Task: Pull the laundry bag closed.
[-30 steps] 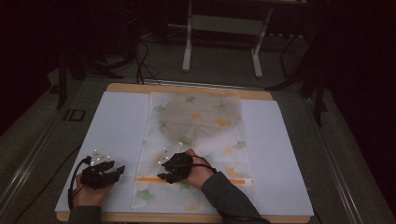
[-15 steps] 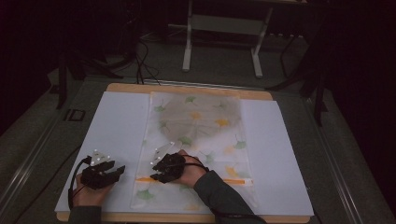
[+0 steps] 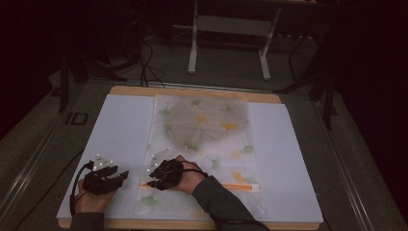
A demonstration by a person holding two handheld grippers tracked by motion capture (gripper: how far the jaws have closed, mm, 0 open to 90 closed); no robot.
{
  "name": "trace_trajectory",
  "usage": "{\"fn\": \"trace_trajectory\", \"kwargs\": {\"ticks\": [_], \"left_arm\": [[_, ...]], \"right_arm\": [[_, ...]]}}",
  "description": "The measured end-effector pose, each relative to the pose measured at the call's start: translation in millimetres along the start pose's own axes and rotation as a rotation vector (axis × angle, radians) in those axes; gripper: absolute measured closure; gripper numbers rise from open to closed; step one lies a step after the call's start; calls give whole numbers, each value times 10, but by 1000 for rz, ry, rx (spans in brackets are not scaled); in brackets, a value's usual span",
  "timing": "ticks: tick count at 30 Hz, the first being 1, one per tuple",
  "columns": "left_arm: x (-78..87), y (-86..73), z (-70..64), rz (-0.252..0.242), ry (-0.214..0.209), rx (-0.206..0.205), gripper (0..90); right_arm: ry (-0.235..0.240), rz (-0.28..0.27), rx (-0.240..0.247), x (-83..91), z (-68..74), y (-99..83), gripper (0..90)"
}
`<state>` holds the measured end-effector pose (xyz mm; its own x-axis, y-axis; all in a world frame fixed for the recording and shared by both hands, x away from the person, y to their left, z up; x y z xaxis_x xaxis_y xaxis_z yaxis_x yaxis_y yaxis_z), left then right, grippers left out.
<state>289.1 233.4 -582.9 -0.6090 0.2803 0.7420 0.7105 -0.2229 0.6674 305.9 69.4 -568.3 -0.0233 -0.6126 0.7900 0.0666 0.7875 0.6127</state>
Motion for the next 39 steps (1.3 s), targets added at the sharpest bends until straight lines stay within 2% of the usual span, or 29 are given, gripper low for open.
{"fn": "trace_trajectory", "kwargs": {"ticks": [9,16,25,30,35,39], "left_arm": [[6,-8,11,1,1,0,511],[8,-11,12,1,3,0,510],[11,-13,13,0,4,1,510],[10,-13,7,0,3,1,509],[12,-14,6,1,2,1,509],[23,-11,-9,-1,-2,-1,510]], "right_arm": [[19,10,5,-139,26,86,655],[31,16,-3,-222,32,93,694],[38,17,5,-216,75,87,787],[30,20,-16,-241,47,72,759],[39,32,-29,-255,52,73,820],[34,45,-32,-251,47,84,827]]}}
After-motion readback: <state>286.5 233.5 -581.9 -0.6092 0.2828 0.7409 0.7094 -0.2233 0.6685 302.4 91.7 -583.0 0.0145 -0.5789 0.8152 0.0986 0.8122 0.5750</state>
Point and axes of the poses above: each handheld gripper's, and its own axes: x roughly backward along the jaws, y roughly out of its top, z roughly to its left, the point moved 7 cm from there along -x, roughly forward along the jaws, and after that the axes turned 2 degrees about z, right-handed, at the moved point
